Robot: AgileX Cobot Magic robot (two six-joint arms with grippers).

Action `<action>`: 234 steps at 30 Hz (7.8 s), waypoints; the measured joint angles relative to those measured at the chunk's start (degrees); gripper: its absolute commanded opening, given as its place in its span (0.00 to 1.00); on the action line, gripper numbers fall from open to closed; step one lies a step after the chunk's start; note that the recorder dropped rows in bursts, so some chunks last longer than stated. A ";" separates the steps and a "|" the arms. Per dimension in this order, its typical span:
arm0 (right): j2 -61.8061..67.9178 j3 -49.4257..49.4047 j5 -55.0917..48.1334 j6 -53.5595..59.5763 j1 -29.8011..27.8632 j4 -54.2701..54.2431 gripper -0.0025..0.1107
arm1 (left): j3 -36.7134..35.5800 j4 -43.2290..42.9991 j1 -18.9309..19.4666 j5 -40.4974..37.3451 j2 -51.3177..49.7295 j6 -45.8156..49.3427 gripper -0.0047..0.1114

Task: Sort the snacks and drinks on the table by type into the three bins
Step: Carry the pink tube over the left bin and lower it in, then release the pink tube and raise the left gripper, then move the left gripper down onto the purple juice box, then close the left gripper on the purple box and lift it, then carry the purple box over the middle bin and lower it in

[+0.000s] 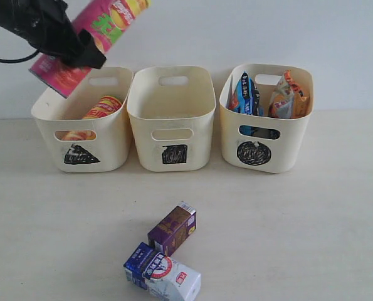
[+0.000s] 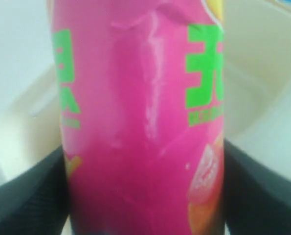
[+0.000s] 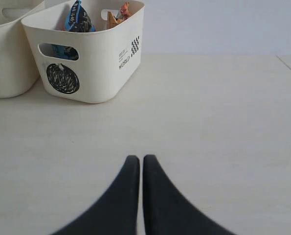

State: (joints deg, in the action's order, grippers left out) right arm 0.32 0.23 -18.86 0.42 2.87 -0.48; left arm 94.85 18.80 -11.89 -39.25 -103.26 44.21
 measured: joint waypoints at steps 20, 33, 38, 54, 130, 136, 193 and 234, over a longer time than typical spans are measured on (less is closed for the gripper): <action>0.00 0.00 0.00 0.00 0.00 0.00 0.02 | 20.83 -12.31 4.13 -8.06 -18.81 -23.07 0.08; 0.00 0.00 0.00 0.00 0.00 0.00 0.02 | 28.77 -13.93 4.13 -9.96 -26.10 -27.48 0.08; 0.00 0.00 0.00 0.00 0.00 0.00 0.02 | 30.05 -13.93 4.13 -10.57 -28.08 -28.50 0.08; 0.00 0.00 0.00 0.00 0.00 0.00 0.02 | 30.05 -13.93 4.13 -10.88 -29.56 -28.48 0.69; 0.00 0.00 0.00 0.00 0.00 0.00 0.02 | -20.64 -9.58 -25.45 -14.87 6.26 -22.97 0.08; 0.00 0.00 0.00 0.00 0.00 0.00 0.02 | -20.64 -8.67 -26.34 -13.49 5.82 -23.00 0.08; 0.00 0.00 0.00 0.00 0.00 0.00 0.02 | -19.10 -10.91 -26.48 5.84 -14.94 -21.23 0.08; 0.00 0.00 0.00 -0.42 0.00 0.00 0.02 | 29.02 -20.28 -16.58 -4.17 -29.04 -23.03 0.40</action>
State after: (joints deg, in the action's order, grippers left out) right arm 0.32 0.23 -18.86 0.00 2.87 -0.48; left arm 123.87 -1.48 -28.48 -43.42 -132.30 21.18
